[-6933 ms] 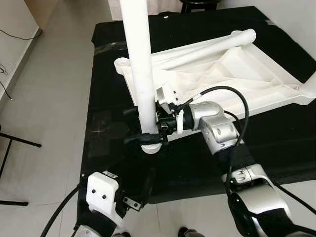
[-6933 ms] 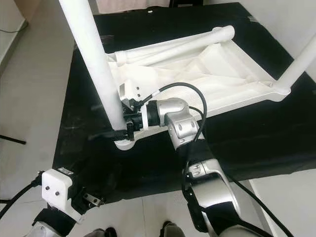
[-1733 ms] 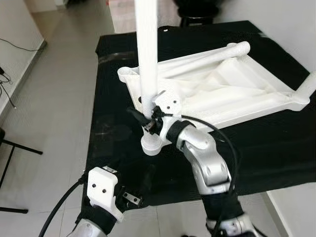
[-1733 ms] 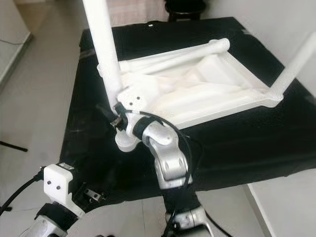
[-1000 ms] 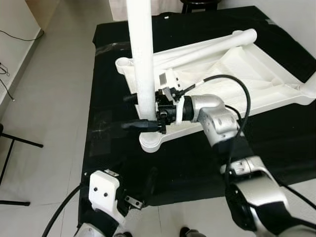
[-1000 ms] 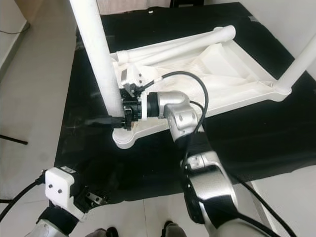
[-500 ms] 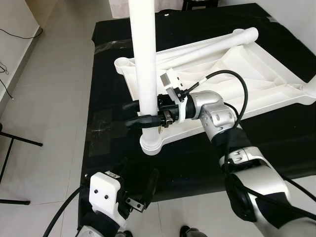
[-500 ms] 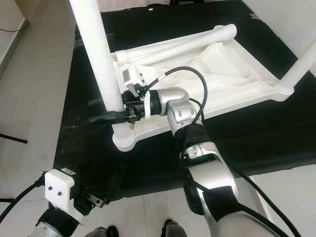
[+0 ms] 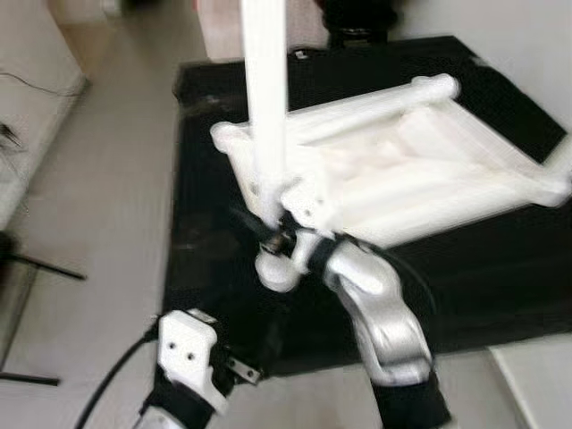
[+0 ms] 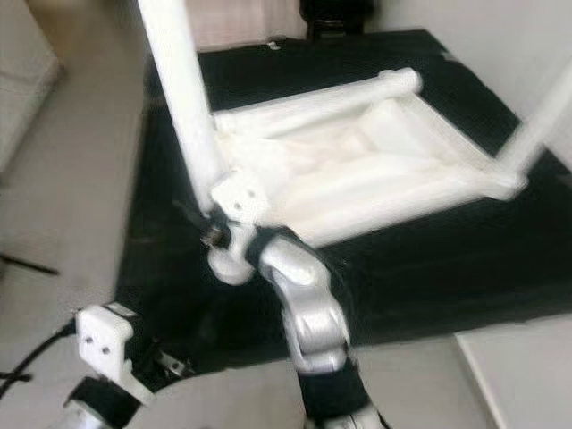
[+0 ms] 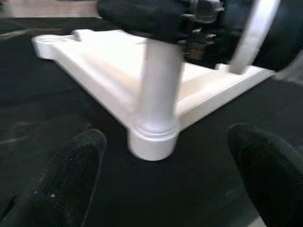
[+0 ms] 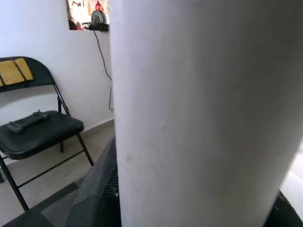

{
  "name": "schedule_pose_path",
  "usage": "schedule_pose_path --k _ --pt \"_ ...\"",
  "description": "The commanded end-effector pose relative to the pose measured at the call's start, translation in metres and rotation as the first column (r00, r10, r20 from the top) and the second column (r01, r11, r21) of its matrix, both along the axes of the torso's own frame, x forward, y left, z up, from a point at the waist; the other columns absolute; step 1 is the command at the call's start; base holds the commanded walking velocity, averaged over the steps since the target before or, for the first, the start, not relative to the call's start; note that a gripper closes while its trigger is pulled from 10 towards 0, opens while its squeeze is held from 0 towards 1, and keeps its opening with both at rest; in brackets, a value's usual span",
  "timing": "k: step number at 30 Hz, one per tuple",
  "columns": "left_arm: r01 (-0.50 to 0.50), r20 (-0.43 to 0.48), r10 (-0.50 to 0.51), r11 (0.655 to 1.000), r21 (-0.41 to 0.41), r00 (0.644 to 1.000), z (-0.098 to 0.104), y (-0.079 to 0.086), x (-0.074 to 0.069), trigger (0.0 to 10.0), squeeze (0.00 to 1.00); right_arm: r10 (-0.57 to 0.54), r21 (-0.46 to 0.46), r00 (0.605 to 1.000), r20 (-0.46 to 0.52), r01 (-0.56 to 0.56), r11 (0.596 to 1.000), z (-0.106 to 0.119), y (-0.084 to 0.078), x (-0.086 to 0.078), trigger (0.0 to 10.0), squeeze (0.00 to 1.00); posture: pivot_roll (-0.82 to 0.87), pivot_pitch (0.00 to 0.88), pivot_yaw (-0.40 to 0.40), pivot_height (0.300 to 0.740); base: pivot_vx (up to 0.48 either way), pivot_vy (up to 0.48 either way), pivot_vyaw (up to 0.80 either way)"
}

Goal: Building children table

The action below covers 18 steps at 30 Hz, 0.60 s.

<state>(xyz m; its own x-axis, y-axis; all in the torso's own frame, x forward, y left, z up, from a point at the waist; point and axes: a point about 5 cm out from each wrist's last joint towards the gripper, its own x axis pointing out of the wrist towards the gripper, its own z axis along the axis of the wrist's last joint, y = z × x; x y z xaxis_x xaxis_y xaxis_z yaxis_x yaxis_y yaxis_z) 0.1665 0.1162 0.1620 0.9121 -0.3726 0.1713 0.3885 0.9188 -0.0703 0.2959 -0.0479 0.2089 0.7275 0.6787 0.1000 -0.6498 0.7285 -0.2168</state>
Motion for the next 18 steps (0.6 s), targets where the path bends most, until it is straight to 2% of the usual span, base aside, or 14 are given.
schedule_pose_path --k 1,4,6,7,8,9,12,13,14,16,17,18 --pt "0.008 -0.021 -0.008 1.0 0.003 1.0 -0.005 0.002 0.001 10.0 0.0 -0.023 -0.112 0.98 -0.199 0.001 0.994 -0.048 -0.002 0.007 0.0 0.0 0.0 0.233 0.014 0.74 0.0 0.0 0.0" --pt "0.004 -0.018 -0.004 1.0 0.003 1.0 -0.006 0.002 0.002 10.0 0.0 -0.002 -0.102 0.982 -0.189 -0.018 0.995 -0.044 0.0 0.012 0.0 0.0 0.0 0.233 0.014 0.74 0.0 0.0 0.0" --pt "-0.013 -0.013 0.013 1.0 0.003 1.0 -0.006 0.003 0.004 10.0 0.0 0.072 -0.037 0.984 -0.161 -0.079 0.996 -0.03 0.007 0.016 9.6 0.0 0.0 0.232 0.014 0.74 0.0 0.0 0.0" --pt "-0.016 -0.012 0.016 1.0 0.004 1.0 -0.006 0.003 0.004 10.0 0.0 0.152 0.025 0.976 -0.158 -0.149 0.988 -0.019 0.009 0.018 10.0 1.0 0.01 0.226 0.014 0.74 0.0 0.0 0.0" --pt "-0.016 -0.012 0.016 1.0 0.004 1.0 -0.006 0.003 0.004 10.0 0.0 0.152 0.025 0.976 -0.158 -0.149 0.988 -0.019 0.009 0.018 10.0 1.0 0.01 0.226 0.014 0.74 0.0 0.0 0.0" --pt "-0.017 -0.012 0.017 1.0 0.004 1.0 -0.006 0.003 0.004 10.0 0.0 0.262 0.09 0.953 -0.154 -0.251 0.964 -0.009 0.011 0.018 10.0 1.0 0.01 0.226 0.014 0.74 0.0 0.0 0.0" --pt "-0.016 -0.013 0.016 1.0 0.004 1.0 -0.006 0.002 0.004 10.0 0.0 0.314 0.127 0.937 -0.151 -0.297 0.946 -0.003 0.012 0.015 10.0 1.0 0.01 0.225 0.014 0.74 0.0 0.0 0.0" --pt "-0.014 -0.013 0.014 1.0 0.004 1.0 -0.006 0.002 0.004 10.0 0.0 0.377 0.153 0.917 -0.133 -0.357 0.922 0.005 0.01 0.015 10.0 1.0 0.02 0.225 0.016 0.74 0.0 0.0 0.0" --pt "-0.012 -0.013 0.012 1.0 0.003 1.0 -0.005 0.002 0.004 10.0 0.0 0.463 0.14 0.881 -0.099 -0.449 0.883 0.012 0.004 0.017 10.0 1.0 0.03 0.227 0.017 0.74 0.0 0.0 0.0" --pt "-0.012 -0.013 0.012 1.0 0.003 1.0 -0.005 0.002 0.004 10.0 0.0 0.463 0.14 0.881 -0.099 -0.449 0.883 0.012 0.004 0.017 10.0 1.0 0.03 0.227 0.017 0.74 0.0 0.0 0.0" --pt "-0.011 -0.013 0.011 1.0 0.003 1.0 -0.005 0.002 0.004 10.0 0.0 0.521 0.111 0.85 -0.08 -0.512 0.852 0.017 -0.002 0.02 10.0 1.0 0.04 0.228 0.017 0.74 0.0 0.0 0.0" --pt "-0.012 -0.012 0.012 1.0 0.003 1.0 -0.005 0.001 0.003 10.0 0.0 0.6 0.065 0.797 -0.066 -0.596 0.8 0.023 -0.009 0.024 10.0 1.0 0.05 0.235 0.018 0.74 0.0 0.0 0.0"
